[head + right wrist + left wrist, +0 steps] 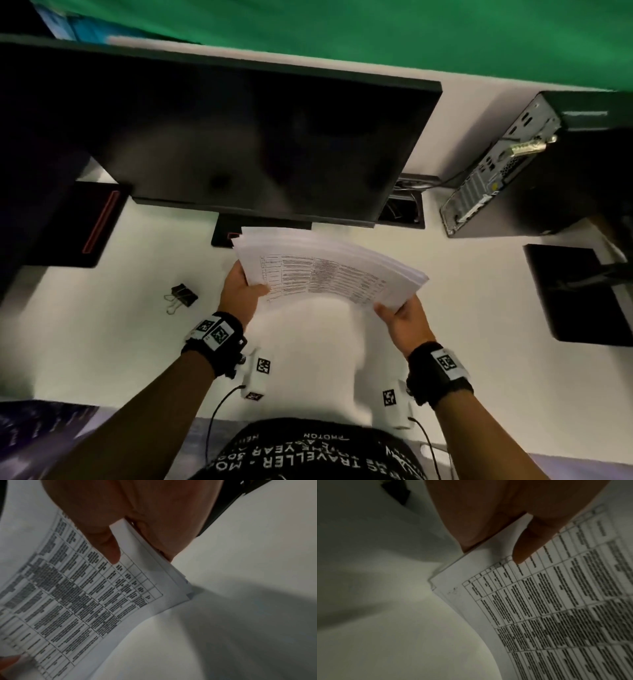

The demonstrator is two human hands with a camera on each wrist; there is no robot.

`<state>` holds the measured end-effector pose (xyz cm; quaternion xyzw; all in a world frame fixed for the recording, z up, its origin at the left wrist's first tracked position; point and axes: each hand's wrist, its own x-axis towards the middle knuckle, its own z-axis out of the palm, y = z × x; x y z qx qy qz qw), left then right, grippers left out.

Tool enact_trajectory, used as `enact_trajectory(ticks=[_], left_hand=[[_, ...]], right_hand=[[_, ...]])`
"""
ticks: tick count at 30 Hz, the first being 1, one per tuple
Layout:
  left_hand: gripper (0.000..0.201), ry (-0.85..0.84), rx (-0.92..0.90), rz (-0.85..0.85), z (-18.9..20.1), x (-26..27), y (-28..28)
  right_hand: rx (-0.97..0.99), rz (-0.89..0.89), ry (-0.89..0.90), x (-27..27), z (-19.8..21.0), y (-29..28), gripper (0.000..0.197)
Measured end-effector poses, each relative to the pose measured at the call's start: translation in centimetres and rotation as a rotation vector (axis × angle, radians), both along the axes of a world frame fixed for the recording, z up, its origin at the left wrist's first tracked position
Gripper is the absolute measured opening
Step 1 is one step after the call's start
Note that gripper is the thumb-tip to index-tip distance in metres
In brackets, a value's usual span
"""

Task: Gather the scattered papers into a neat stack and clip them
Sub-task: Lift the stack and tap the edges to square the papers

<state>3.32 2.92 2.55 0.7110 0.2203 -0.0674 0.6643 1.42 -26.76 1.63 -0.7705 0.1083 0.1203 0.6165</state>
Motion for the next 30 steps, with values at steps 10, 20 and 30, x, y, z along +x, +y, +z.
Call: enact_trajectory(ticks=[10,20,30], left_hand=[[0.034,0.11,0.273,-0.098,-1.7,-0.1,-1.2],[0.048,-0.197,0.059,-0.125,3.4,1.4,0.0],[0.046,-0.21,0.156,0.009,4.0,-0.1,-1.5]], right_hand=[[-0.112,-0.01,0.031,0.5,-0.7,-0.7,0.025],[0.054,-0.101,-0.122,1.3,3.3,-0.4,0.032],[0.06,-0.177,-0.168,0.8,4.2,1.5,0.022]])
